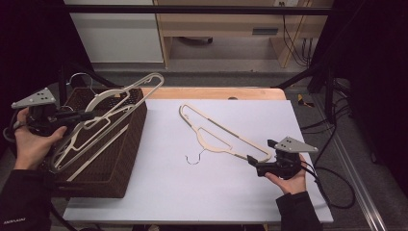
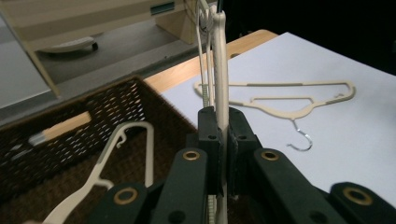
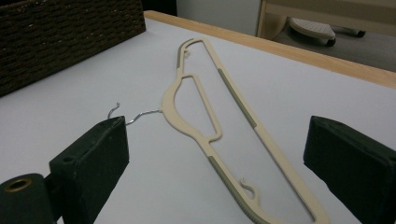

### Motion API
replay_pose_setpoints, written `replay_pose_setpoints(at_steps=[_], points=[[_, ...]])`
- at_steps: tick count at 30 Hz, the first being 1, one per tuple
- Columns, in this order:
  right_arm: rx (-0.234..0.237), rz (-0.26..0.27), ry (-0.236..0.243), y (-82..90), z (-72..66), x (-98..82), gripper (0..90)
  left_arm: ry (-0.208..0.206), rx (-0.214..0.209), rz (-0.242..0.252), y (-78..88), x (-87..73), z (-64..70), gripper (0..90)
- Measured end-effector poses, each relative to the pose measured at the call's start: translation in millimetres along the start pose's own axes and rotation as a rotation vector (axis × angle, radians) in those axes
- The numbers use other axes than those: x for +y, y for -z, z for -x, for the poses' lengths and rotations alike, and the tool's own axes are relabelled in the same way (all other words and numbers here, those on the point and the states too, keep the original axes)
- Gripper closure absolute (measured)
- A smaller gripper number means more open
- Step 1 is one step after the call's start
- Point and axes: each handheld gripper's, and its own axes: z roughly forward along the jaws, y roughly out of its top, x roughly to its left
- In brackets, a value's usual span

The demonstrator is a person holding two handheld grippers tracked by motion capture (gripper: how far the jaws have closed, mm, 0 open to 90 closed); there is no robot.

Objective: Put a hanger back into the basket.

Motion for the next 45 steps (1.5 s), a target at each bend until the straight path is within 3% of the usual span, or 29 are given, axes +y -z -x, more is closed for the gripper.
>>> replay_pose_setpoints(at_steps=[6,14,22,29,35,39,42,45], points=[[0.002,-0.001,0.003,-1.6,-0.4,-0.3,7.2,0.025,0.034,-0.022,11.5,-15.4,-21.8,86.3],[0.000,-0.005,0.001,-1.3,-0.4,-0.5,7.2,0.043,0.058,-0.045,21.0,-29.4,-36.2,86.4],[-0.002,-0.008,-0.002,-1.4,-0.2,-0.8,7.3,0.099,0.080,-0.064,22.4,-49.2,-49.1,86.3],[0.000,-0.012,-0.006,-1.0,-0.4,-1.0,7.3,0.158,0.063,-0.104,4.3,-60.3,-46.2,86.3],[0.003,-0.014,-0.002,-1.7,-0.2,-1.1,7.3,0.258,0.064,-0.157,-17.8,-82.9,-51.4,85.3],[0.004,-0.019,0.000,-1.7,-0.3,-1.3,7.3,0.291,0.060,-0.208,-25.7,-94.7,-54.7,84.1],[0.005,-0.020,-0.001,-1.9,-0.3,-1.4,7.3,0.312,0.107,-0.235,-24.9,-98.4,-53.7,82.2],[0.003,-0.020,-0.003,-2.3,-1.0,-1.4,7.3,0.294,0.162,-0.168,-16.8,-97.8,-50.3,73.6]])
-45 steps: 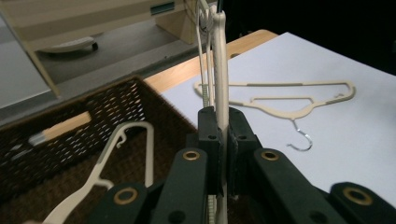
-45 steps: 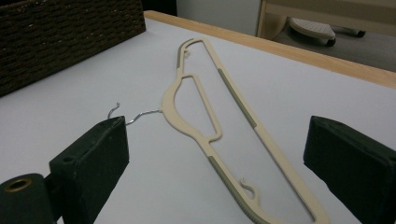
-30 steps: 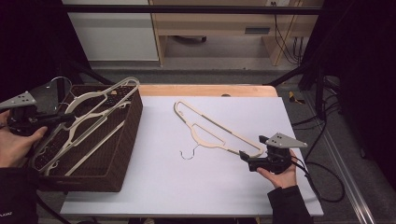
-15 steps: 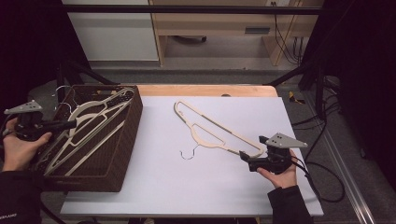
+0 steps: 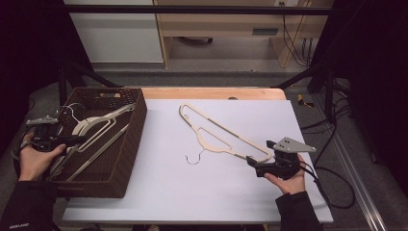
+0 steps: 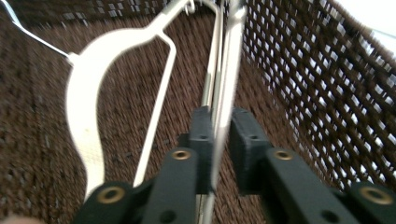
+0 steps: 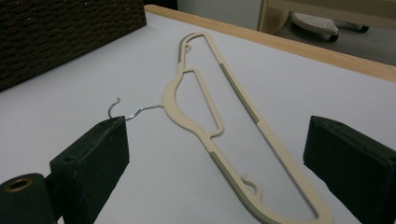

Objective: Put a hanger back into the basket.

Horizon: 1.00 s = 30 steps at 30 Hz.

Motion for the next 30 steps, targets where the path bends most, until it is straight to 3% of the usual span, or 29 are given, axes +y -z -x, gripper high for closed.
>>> replay_pose_setpoints(at_steps=[4,9,15,22,26,30], points=[[-0.002,-0.001,-0.001,-0.2,0.3,-0.2,7.2,-0.021,0.046,0.093,14.3,0.2,6.1,57.8],[-0.003,-0.001,0.006,-1.4,0.0,-0.5,7.2,-0.076,0.015,0.202,33.5,2.3,22.3,42.6],[-0.003,0.002,0.001,0.0,-0.2,-0.4,7.1,-0.134,-0.030,0.323,48.5,6.1,53.8,22.7],[-0.001,0.014,0.006,1.6,0.6,0.2,6.9,-0.183,-0.087,0.379,47.7,10.5,92.5,15.9],[-0.001,0.011,0.015,0.2,0.3,-0.2,7.0,-0.231,-0.162,0.364,33.3,10.8,119.3,15.3],[0.001,0.006,0.015,-1.2,-0.5,-0.5,7.4,-0.274,-0.208,0.351,19.2,10.1,144.1,15.3]])
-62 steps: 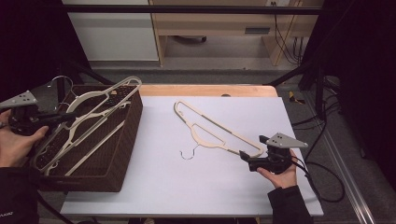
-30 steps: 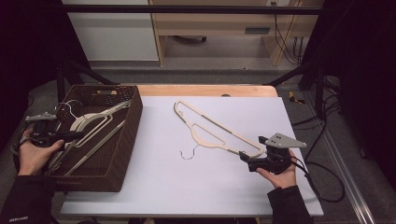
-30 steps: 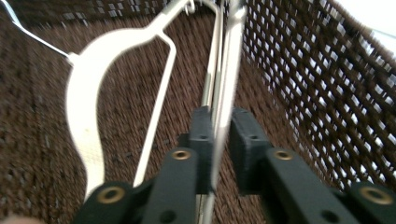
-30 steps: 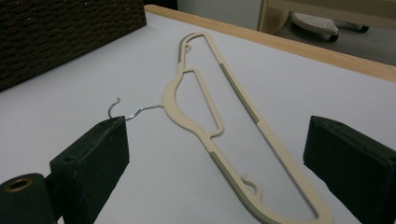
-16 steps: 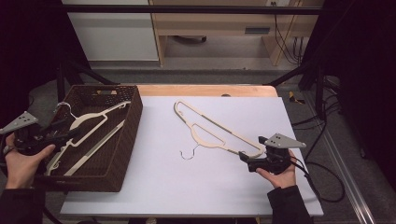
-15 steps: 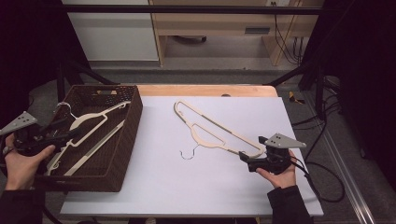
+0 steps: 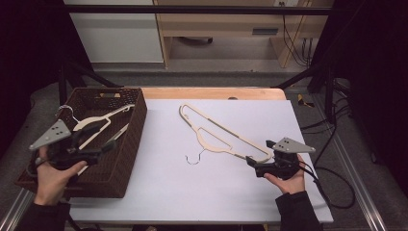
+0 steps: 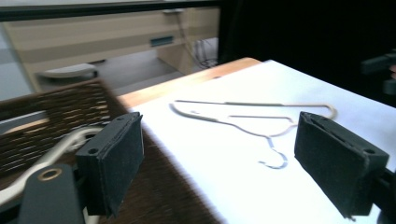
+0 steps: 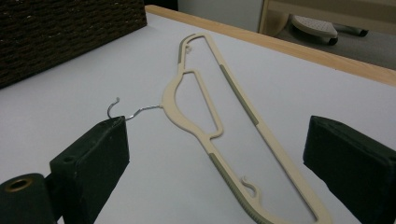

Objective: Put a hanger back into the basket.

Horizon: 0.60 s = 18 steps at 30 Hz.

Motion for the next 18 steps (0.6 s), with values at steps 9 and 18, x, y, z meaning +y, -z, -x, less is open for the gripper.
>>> replay_pose_setpoints(at_steps=[9,18], points=[[0.005,-0.019,0.009,-4.6,-1.4,-1.4,7.9,-0.037,-0.085,-0.025,-40.6,-5.2,39.9,14.7],[0.041,-0.031,0.005,-15.5,-2.2,-2.0,10.2,-0.064,-0.154,-0.095,-70.0,-21.0,67.0,14.6]])
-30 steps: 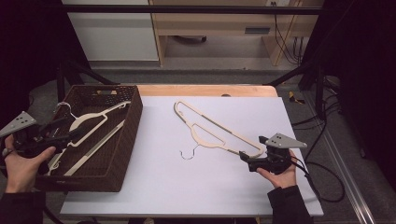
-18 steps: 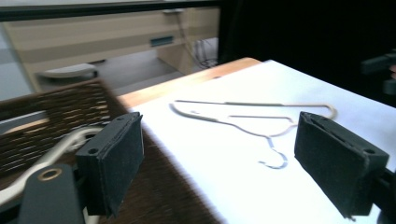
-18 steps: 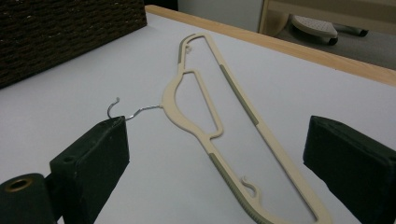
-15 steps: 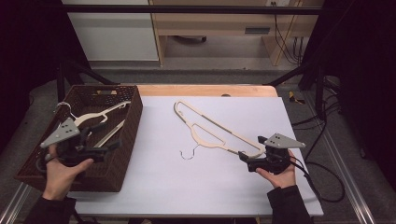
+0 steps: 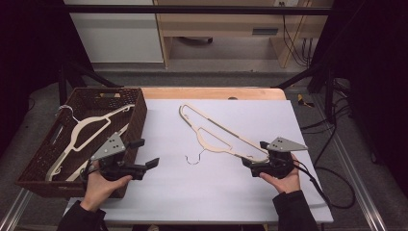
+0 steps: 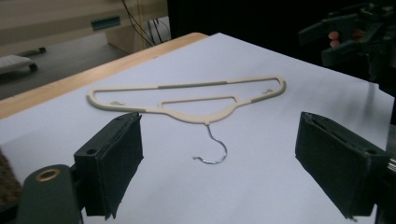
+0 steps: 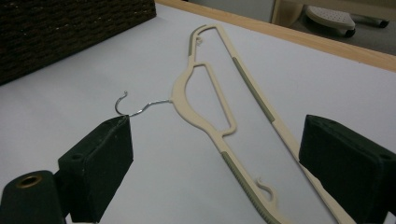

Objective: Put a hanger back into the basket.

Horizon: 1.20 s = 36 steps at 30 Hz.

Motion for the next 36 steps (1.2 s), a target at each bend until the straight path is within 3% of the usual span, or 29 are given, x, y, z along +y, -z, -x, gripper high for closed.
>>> replay_pose_setpoints(at_steps=[6,17,22,23,26,28,29,36], points=[[-0.006,-0.051,0.014,-14.9,-0.7,-3.4,14.6,0.021,-0.041,-0.025,-19.1,-10.6,9.2,14.8],[0.006,-0.175,0.046,-43.5,5.3,-11.7,25.9,0.030,-0.066,-0.105,-53.1,-33.9,16.9,15.3],[0.007,-0.229,0.019,-52.7,11.8,-20.3,30.2,0.013,-0.064,-0.115,-56.3,-37.8,15.3,15.0],[0.001,-0.232,0.037,-54.7,15.1,-22.8,31.6,0.020,-0.063,-0.111,-56.1,-38.2,14.8,15.0],[-0.010,-0.251,0.029,-58.8,19.3,-27.1,35.2,0.026,-0.064,-0.107,-56.1,-38.8,13.6,15.1],[-0.011,-0.265,0.000,-61.4,20.2,-28.8,38.1,0.026,-0.067,-0.110,-56.7,-39.3,13.7,15.3],[-0.007,-0.269,0.018,-62.7,22.7,-30.0,39.7,0.028,-0.068,-0.112,-57.3,-39.6,13.9,15.4],[-0.020,-0.297,0.021,-74.1,28.3,-35.0,50.5,0.033,-0.072,-0.115,-57.5,-40.2,13.0,16.1]])
